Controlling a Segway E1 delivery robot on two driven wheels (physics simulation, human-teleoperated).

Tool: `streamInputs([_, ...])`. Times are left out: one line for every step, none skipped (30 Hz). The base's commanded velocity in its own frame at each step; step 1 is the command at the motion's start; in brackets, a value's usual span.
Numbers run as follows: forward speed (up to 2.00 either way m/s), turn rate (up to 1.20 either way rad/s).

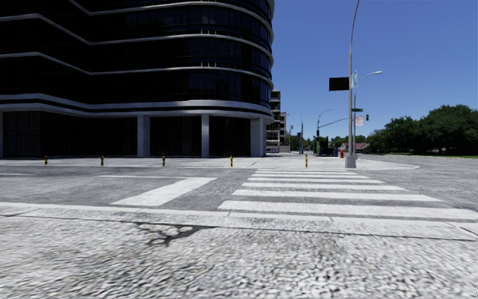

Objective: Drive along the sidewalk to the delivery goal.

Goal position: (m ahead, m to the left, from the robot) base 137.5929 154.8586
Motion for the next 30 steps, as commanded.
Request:
streamInputs([2.00, -0.03])
streamInputs([2.00, -0.12])
streamInputs([2.00, -0.16])
streamInputs([2.00, -0.17])
streamInputs([2.00, -0.17])
streamInputs([2.00, -0.17])
streamInputs([2.00, -0.17])
streamInputs([2.00, -0.18])
streamInputs([2.00, -0.18])
streamInputs([2.00, -0.18])
streamInputs([2.00, -0.18])
streamInputs([2.00, -0.18])
streamInputs([2.00, -0.18])
streamInputs([2.00, -0.21])
streamInputs([2.00, -0.21])
streamInputs([2.00, -0.30])
streamInputs([2.00, -0.34])
streamInputs([2.00, -0.35])
streamInputs([2.00, -0.35])
streamInputs([2.00, -0.35])
streamInputs([2.00, -0.35])
streamInputs([2.00, -0.36])
streamInputs([2.00, -0.38])
streamInputs([2.00, -0.38])
streamInputs([2.00, -0.38])
streamInputs([2.00, -0.39])
streamInputs([2.00, -0.40])
streamInputs([2.00, -0.40])
streamInputs([2.00, -0.40])
streamInputs([2.00, -0.40])
